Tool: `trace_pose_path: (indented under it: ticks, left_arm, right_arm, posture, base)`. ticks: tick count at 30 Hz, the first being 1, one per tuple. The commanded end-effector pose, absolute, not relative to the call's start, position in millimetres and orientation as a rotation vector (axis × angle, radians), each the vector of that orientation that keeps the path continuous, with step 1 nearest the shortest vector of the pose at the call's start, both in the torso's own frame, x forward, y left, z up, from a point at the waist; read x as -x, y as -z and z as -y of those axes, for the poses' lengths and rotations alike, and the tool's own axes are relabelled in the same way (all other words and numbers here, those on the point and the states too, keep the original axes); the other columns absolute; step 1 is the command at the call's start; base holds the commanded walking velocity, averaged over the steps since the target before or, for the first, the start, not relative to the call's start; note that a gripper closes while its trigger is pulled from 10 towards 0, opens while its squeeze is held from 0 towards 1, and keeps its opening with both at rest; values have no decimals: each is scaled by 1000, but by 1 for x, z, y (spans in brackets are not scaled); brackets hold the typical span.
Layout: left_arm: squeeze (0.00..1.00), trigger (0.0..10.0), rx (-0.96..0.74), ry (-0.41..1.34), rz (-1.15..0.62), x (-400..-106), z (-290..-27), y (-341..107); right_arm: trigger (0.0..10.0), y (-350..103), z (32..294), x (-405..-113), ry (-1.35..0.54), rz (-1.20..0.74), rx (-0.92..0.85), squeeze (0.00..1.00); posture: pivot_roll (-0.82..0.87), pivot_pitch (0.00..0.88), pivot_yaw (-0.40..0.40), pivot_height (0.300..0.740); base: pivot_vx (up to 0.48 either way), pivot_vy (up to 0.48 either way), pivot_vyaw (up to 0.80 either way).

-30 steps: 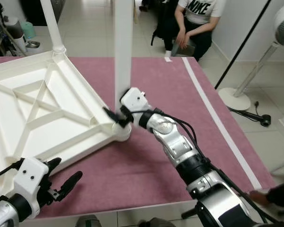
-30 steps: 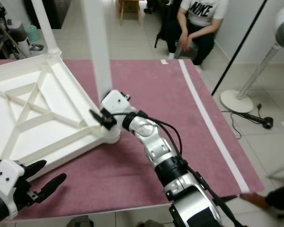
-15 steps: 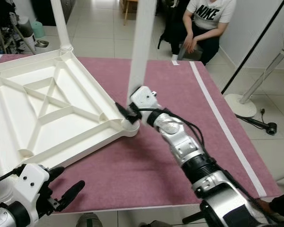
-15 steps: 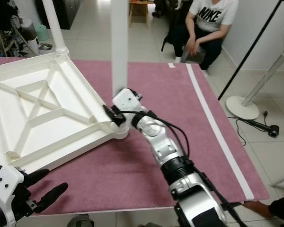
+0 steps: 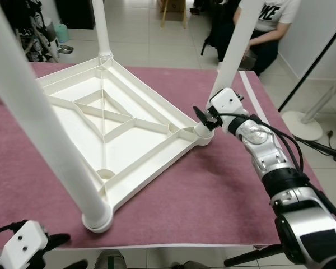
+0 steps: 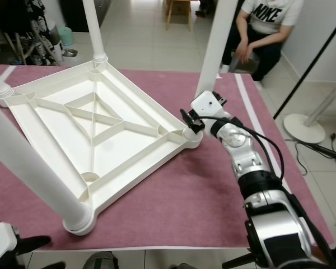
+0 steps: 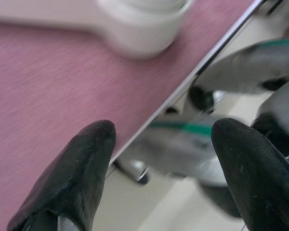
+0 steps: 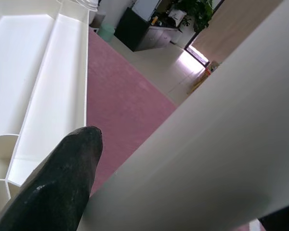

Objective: Building children table

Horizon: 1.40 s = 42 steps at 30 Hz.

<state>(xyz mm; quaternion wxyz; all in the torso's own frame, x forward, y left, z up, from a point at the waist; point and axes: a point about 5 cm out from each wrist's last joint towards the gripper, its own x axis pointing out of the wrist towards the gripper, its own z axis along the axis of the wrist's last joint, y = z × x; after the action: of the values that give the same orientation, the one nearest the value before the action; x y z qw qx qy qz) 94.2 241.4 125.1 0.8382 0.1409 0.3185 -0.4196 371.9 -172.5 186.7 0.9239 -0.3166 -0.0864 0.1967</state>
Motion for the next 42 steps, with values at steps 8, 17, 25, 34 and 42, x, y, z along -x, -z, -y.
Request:
trace_pose_path:
  ticks: [8,17,25,34,42]
  left_arm:
    - [0,10000,-265,693,-355,-162,-241,-151]
    - [0,10000,-154,688,-172,-197,-204,-161]
    - [0,10000,-89,575,-84,-235,-170,-160]
    - [0,10000,-72,555,-78,-245,-162,-161]
    - [0,10000,-73,552,-80,-246,-160,-159]
  right_arm:
    - [10000,-212,204,-383,-247,227,757,0]
    - [10000,-222,234,-387,-58,209,745,0]
    - [10000,-200,162,-359,-546,287,357,0]
    - [10000,-173,163,-349,-489,223,320,1000]
    - [10000,-167,171,-341,-467,184,298,835]
  posture:
    - [184,0,-5,740]
    - [156,0,13,740]
    - [128,0,34,740]
    - [107,0,44,740]
    - [101,0,50,740]
  base:
    - [0,0,0]
    - [0,0,0]
    - [0,0,0]
    - [0,0,0]
    - [0,0,0]
